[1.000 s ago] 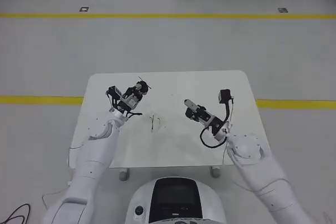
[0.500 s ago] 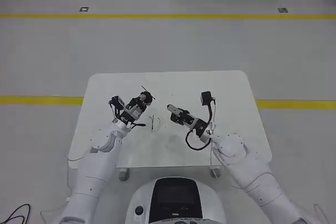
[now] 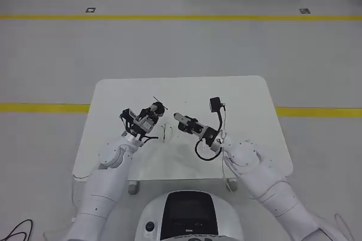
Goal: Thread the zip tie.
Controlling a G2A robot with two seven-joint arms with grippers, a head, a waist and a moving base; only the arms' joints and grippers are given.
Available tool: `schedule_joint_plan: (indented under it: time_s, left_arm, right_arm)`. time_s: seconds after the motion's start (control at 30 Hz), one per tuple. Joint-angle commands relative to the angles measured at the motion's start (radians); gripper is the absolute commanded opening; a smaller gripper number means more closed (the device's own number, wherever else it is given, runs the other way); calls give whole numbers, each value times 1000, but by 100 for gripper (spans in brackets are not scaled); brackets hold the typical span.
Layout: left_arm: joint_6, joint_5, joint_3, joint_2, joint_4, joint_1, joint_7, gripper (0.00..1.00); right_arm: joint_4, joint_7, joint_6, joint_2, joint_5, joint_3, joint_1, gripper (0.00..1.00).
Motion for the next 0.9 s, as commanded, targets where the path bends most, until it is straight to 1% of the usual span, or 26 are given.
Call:
schedule_joint_plan:
  time_s: [0.0,0.03,0.13,0.2,0.23,0.4,0.47,0.5,0.57,0.63,0.67,0.7,0.8,0.87]
  left_arm:
    - [-4,11,-2,3,-12,10,0,0]
    - [-6,20,-2,6,-19,17,-2,0]
    - [-6,27,-5,10,-31,36,2,0]
    - [0,27,-5,12,-44,48,7,0]
    - [-3,36,-4,14,-52,51,1,0]
    - [-3,36,-4,14,-52,51,1,0]
    - [-3,36,-4,14,-52,51,1,0]
    - [-3,36,-4,14,-52,51,1,0]
    - [-3,36,-4,14,-52,51,1,0]
    - [-3,36,-4,14,-52,51,1,0]
    - [-3,36,-4,14,-52,51,1,0]
    - [-3,36,-4,14,-52,51,1,0]
    - [-3,36,-4,14,-52,51,1,0]
    - [-3,36,-4,14,-52,51,1,0]
  right_arm:
    - [42,-7,-11,-12,6,-28,30,100]
    - [68,-15,-17,-20,13,-46,45,100]
    - [116,-34,-36,-37,17,-77,76,100]
    - [128,-47,-59,-45,29,-83,83,100]
    - [128,-47,-59,-45,29,-83,83,100]
    - [128,-47,-59,-45,29,-83,83,100]
    - [117,-67,-54,-46,10,-83,77,100]
    - [110,-79,-59,-48,17,-82,70,100]
    - [120,-100,-53,-51,7,-81,71,100]
    - [135,-101,-59,-57,16,-86,76,100]
    - [142,-101,-59,-59,13,-89,79,75]
    - [147,-100,-59,-62,11,-93,82,43]
    - [164,-107,-59,-70,7,-99,89,36]
    - [169,-130,-59,-75,-4,-100,89,35]
